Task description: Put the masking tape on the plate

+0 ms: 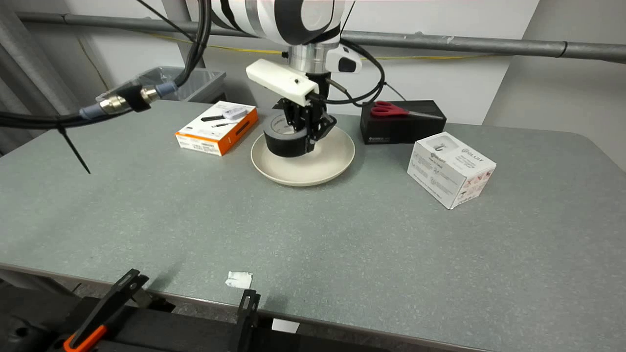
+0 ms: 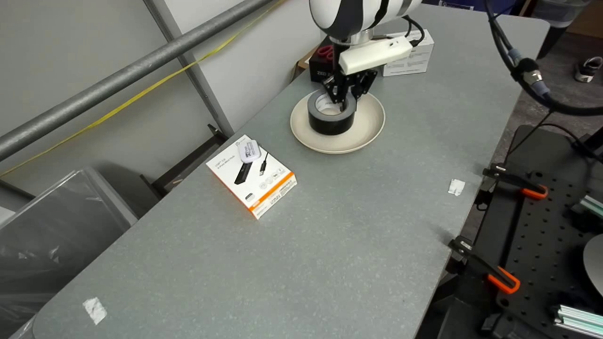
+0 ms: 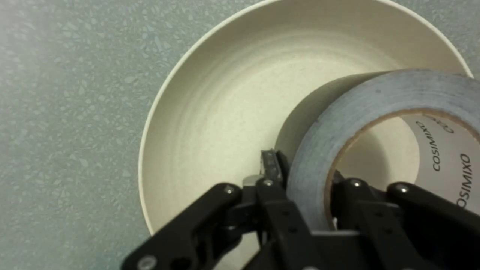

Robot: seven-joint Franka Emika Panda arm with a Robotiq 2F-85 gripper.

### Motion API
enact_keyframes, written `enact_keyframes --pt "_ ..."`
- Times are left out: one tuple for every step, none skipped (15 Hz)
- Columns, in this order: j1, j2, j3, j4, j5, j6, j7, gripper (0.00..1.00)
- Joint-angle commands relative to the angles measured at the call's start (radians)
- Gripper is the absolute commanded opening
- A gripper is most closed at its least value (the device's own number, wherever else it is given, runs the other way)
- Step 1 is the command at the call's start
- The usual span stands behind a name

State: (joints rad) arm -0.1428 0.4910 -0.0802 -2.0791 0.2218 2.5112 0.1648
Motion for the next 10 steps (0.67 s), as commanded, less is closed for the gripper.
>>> enact_keyframes --pt "0.045 0.073 -0.034 0.084 -0.042 -0.049 0.092 0.01" --pt "0.046 0.077 -0.033 0.085 -0.041 -0.051 0.093 0.01" --pt "0.044 0.078 -0.029 0.084 -0.034 -0.053 0.089 0.01" --pt "0.043 0.077 -0.028 0.080 -0.033 -0.050 0.085 0.01" --pt "0.044 0.072 -0.029 0.071 -0.033 -0.043 0.084 0.28" --pt "0.039 0.066 -0.025 0.064 -0.030 -0.043 0.072 0.29" --pt "0.035 0.061 -0.022 0.057 -0.026 -0.038 0.066 0.36" --pt "0.032 0.056 -0.020 0.052 -0.023 -0.035 0.060 0.47" --pt "0.024 0.050 -0.011 0.048 -0.014 -0.035 0.045 0.56" --pt "0.019 0.047 -0.006 0.045 -0.008 -0.035 0.036 0.68"
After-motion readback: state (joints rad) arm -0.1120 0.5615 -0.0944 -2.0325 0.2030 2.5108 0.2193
